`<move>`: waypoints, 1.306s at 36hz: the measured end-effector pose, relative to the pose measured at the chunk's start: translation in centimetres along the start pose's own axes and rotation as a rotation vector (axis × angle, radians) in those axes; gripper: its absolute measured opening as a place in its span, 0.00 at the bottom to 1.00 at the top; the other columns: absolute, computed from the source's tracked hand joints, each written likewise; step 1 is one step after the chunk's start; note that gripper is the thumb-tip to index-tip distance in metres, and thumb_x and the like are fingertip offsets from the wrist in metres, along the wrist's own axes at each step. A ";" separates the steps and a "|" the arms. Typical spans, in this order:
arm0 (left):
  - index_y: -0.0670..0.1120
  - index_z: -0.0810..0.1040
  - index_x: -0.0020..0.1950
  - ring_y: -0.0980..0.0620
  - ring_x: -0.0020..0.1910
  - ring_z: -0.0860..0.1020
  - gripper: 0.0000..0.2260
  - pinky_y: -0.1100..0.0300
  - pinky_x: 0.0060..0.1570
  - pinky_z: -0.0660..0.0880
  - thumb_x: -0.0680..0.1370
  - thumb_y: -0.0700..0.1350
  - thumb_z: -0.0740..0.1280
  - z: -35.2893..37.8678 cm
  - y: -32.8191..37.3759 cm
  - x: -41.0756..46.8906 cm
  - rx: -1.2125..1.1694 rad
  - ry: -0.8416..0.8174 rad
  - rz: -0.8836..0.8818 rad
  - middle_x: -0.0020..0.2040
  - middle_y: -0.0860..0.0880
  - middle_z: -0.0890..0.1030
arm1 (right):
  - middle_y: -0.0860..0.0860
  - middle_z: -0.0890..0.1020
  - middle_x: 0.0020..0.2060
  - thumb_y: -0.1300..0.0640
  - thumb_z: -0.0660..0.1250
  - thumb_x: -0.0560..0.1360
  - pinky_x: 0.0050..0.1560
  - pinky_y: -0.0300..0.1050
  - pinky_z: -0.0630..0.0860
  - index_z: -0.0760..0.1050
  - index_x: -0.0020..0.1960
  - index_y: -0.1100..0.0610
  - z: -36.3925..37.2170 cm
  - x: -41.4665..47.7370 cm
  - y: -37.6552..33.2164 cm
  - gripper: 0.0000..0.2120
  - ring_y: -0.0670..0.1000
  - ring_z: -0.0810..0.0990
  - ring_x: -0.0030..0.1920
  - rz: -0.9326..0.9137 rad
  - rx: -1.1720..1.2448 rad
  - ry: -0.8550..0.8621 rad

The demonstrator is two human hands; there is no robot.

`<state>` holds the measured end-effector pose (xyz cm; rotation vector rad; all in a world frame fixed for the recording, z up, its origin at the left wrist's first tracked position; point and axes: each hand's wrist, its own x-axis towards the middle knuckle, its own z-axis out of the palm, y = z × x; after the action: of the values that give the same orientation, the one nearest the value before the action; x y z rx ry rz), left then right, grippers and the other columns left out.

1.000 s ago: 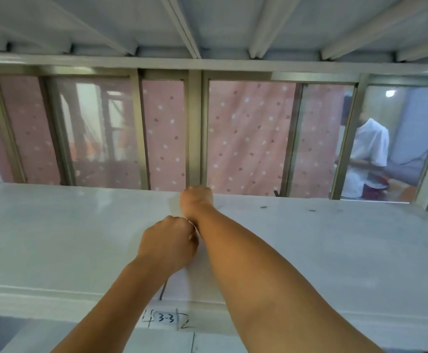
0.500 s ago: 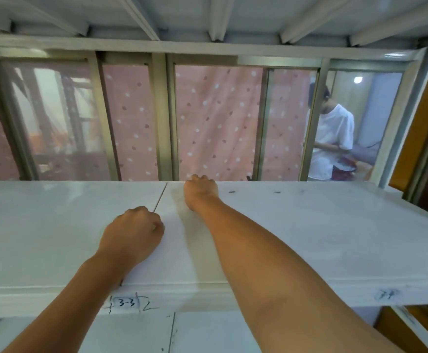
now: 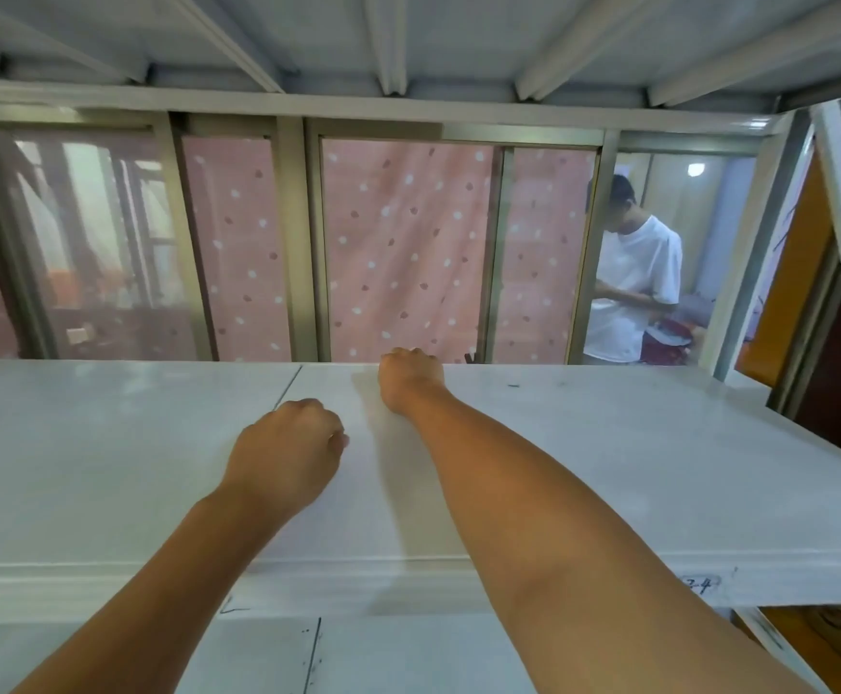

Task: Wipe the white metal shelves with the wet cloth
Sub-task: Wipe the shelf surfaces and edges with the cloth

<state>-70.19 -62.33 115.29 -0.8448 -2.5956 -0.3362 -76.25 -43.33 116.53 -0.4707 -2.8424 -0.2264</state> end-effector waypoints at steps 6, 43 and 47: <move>0.53 0.77 0.67 0.48 0.61 0.77 0.16 0.52 0.59 0.76 0.82 0.55 0.59 1.5 5.0 1.4 -0.027 -0.067 -0.017 0.63 0.52 0.78 | 0.55 0.77 0.62 0.62 0.62 0.78 0.61 0.51 0.72 0.73 0.67 0.58 0.6 -0.5 4.0 0.17 0.58 0.75 0.62 -0.013 0.020 0.014; 0.56 0.83 0.59 0.54 0.59 0.74 0.14 0.56 0.56 0.75 0.82 0.53 0.59 4.6 20.8 4.9 -0.080 -0.042 0.187 0.58 0.57 0.80 | 0.56 0.76 0.64 0.65 0.60 0.79 0.62 0.52 0.72 0.72 0.69 0.61 2.3 -4.6 26.5 0.19 0.58 0.74 0.65 0.111 -0.094 0.015; 0.56 0.84 0.56 0.53 0.57 0.76 0.13 0.56 0.55 0.76 0.80 0.49 0.60 5.6 20.9 5.1 -0.075 -0.087 0.194 0.56 0.57 0.81 | 0.56 0.76 0.64 0.66 0.61 0.78 0.62 0.52 0.73 0.72 0.69 0.62 2.5 -4.8 28.3 0.19 0.59 0.75 0.65 0.125 -0.110 0.018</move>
<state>-62.94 -41.37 114.66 -1.1516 -2.5649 -0.3497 -62.91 -17.77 115.95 -0.6629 -2.7802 -0.3625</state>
